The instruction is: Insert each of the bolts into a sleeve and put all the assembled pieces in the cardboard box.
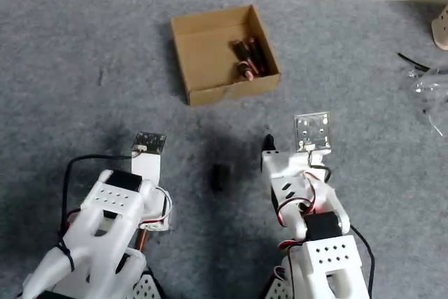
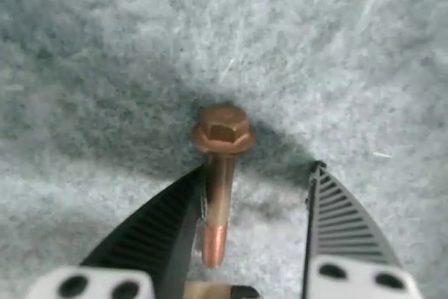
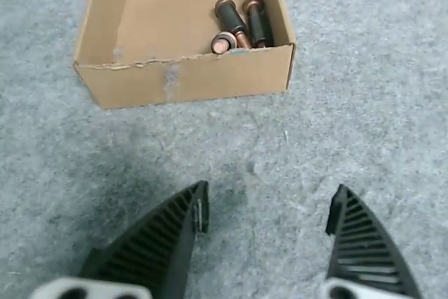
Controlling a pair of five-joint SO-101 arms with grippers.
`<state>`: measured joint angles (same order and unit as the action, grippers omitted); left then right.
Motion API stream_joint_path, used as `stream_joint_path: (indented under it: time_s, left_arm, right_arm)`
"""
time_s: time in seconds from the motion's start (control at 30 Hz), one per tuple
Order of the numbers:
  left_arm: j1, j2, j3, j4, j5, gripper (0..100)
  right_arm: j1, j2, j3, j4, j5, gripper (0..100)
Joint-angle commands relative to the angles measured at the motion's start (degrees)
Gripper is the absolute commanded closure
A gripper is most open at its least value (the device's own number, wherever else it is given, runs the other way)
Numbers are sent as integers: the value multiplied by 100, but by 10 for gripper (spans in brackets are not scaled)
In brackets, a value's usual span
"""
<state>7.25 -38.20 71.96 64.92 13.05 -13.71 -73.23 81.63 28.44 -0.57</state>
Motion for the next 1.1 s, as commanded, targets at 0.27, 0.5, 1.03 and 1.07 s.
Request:
stream_joint_path:
  time_s: [0.27,0.5,1.03,1.07]
  left_arm:
    - [-57,-75,-13,-185,-18,993]
    - [-57,-110,-75,-237,-18,995]
    - [-593,-110,-927,-818,18,995]
    - [-734,-110,-1059,-818,18,995]
  right_arm:
    - [-57,-84,-75,-154,-53,740]
    - [-57,-84,-75,-154,-53,740]
    - [-57,-84,-75,-154,-53,740]
    - [-57,-84,-75,-154,-53,740]
